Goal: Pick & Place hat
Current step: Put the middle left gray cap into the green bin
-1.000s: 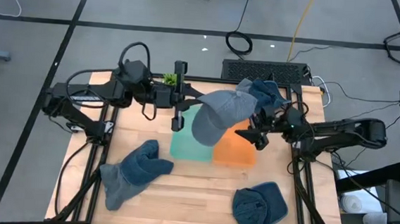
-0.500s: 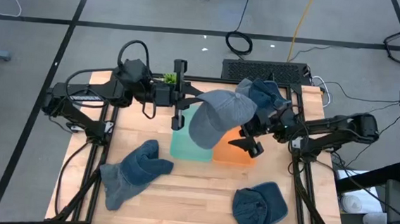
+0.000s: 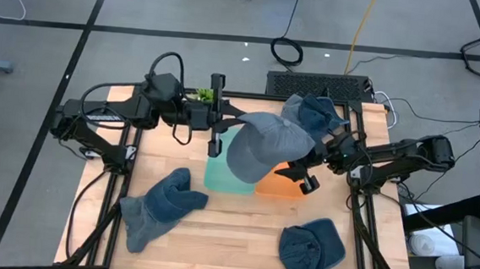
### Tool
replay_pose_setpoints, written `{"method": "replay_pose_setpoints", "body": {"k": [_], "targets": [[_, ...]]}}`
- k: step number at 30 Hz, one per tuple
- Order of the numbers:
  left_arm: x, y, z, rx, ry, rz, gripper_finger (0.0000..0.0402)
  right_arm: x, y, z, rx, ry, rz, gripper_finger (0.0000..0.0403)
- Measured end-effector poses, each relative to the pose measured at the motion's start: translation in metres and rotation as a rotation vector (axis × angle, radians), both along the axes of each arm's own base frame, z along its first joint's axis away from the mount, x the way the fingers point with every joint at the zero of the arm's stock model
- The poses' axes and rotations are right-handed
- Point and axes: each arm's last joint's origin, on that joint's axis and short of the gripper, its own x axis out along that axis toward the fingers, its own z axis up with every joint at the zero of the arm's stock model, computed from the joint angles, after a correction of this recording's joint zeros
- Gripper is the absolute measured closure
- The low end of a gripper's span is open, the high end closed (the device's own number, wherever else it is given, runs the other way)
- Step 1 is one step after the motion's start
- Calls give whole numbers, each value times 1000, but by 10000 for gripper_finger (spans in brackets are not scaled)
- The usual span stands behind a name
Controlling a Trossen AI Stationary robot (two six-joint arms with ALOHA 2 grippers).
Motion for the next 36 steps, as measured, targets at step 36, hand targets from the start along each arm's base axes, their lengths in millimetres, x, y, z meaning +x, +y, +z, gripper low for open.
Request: {"method": "replay_pose_setpoints", "body": {"k": [36], "targets": [[-40,3,-10,-200,318,148,288,-28,2,-1,-115,323,5,402]]}}
